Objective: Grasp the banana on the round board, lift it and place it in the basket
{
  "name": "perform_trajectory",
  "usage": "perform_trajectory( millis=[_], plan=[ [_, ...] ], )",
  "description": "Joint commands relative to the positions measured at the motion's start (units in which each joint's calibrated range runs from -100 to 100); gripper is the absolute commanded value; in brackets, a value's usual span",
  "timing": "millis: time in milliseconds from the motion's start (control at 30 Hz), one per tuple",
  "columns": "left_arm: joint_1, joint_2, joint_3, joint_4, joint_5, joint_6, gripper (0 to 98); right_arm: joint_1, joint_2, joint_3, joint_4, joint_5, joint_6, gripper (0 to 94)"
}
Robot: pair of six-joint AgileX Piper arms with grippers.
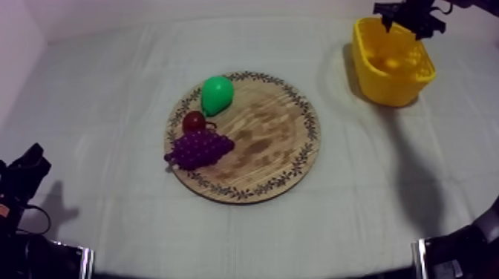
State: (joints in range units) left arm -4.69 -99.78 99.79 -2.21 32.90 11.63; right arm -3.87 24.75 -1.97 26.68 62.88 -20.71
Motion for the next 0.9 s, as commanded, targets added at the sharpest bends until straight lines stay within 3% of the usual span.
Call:
perform_trajectory(
  millis=[0,67,300,433,600,767,867],
  plan=[
    [0.0,0.0,0.0,0.03,0.0,0.0,0.1,0.1,-1.0,0.2,-0.7,-0.7,0.2,65.9],
    [0.0,0.0,0.0,0.03,0.0,0.0,0.1,0.2,-2.4,1.3,-0.5,-1.9,0.2,61.0],
    [0.0,0.0,0.0,0.03,0.0,0.0,0.1,0.7,-14.1,14.7,3.1,-11.1,-3.0,23.5],
    [0.0,0.0,0.0,0.03,0.0,0.0,0.1,1.3,-24.4,26.2,5.4,-17.3,-4.8,10.3],
    [0.0,0.0,0.0,0.03,0.0,0.0,0.1,2.5,-38.6,39.3,5.6,-25.5,-5.4,4.5],
    [0.0,0.0,0.0,0.03,0.0,0.0,0.1,3.5,-52.4,49.9,3.5,-32.1,-4.8,4.3],
    [0.0,0.0,0.0,0.03,0.0,0.0,0.1,4.5,-60.1,55.7,0.6,-35.7,-3.5,5.0]
  ],
)
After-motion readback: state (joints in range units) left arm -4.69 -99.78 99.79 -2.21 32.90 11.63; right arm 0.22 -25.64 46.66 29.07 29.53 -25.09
